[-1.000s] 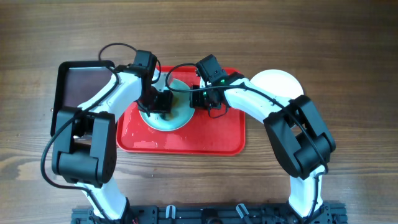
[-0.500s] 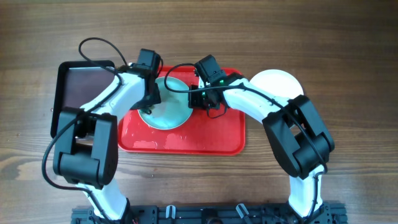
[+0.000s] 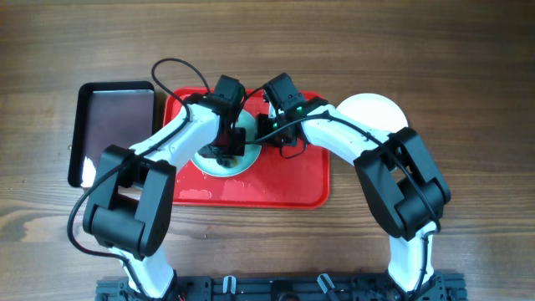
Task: Clean dirty plates on tray and stack at the side
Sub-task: 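Scrub the teal plate with the sponge while the right gripper holds it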
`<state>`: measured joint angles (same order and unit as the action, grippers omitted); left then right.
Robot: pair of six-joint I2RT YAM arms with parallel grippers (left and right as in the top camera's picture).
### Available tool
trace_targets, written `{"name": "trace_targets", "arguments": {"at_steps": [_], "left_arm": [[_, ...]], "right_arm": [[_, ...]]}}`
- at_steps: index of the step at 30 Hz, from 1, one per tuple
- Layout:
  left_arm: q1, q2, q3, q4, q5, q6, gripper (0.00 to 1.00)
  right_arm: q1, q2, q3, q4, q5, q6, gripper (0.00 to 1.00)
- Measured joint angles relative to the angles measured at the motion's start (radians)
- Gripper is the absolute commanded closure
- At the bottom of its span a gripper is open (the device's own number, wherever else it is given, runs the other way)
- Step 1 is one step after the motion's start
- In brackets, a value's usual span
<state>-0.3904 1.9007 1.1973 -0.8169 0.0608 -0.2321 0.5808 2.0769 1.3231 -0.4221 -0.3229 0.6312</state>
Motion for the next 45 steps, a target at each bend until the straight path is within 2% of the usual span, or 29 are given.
{"name": "trace_targets", "arguments": {"at_steps": [3, 7, 13, 16, 23, 30, 34, 36, 40, 42, 45], "left_arm": [[-0.002, 0.0, 0.0, 0.008, 0.089, 0.023, 0.96], [-0.001, 0.0, -0.005, 0.101, 0.145, 0.037, 0.96], [0.027, 0.0, -0.01, 0.311, 0.134, -0.003, 0.96], [0.039, 0.0, -0.01, 0.331, 0.092, -0.037, 0.96], [0.069, 0.032, 0.004, 0.258, -0.05, -0.197, 0.96], [0.097, 0.033, 0.026, 0.076, -0.202, -0.392, 0.95], [0.126, 0.033, 0.029, 0.01, -0.227, -0.432, 0.96], [0.14, 0.033, 0.031, 0.001, -0.194, -0.415, 0.96], [0.18, 0.033, 0.032, -0.006, -0.048, -0.293, 0.96], [0.2, 0.033, 0.031, -0.011, 0.092, -0.194, 0.96], [0.192, 0.041, 0.02, -0.011, 0.243, -0.114, 0.96]], "right_arm": [[0.0, 0.0, 0.0, 0.0, 0.0, 0.0, 0.96], [0.0, 0.0, 0.0, 0.0, 0.002, 0.0, 0.96], [-0.005, 0.0, 0.0, 0.0, 0.001, 0.0, 0.96], [-0.005, 0.0, 0.0, 0.0, 0.001, 0.0, 0.96], [0.0, 0.0, 0.001, 0.001, -0.002, 0.0, 0.96], [0.011, 0.001, 0.001, 0.001, -0.013, 0.0, 0.96], [0.012, 0.001, 0.001, 0.001, -0.014, 0.0, 0.96], [0.012, 0.001, 0.001, 0.001, -0.014, -0.001, 0.96], [0.01, 0.001, 0.001, -0.006, -0.014, -0.005, 0.96], [0.006, 0.001, 0.001, -0.007, -0.021, -0.008, 0.96], [0.005, 0.001, 0.001, -0.016, -0.029, -0.008, 0.96]]}}
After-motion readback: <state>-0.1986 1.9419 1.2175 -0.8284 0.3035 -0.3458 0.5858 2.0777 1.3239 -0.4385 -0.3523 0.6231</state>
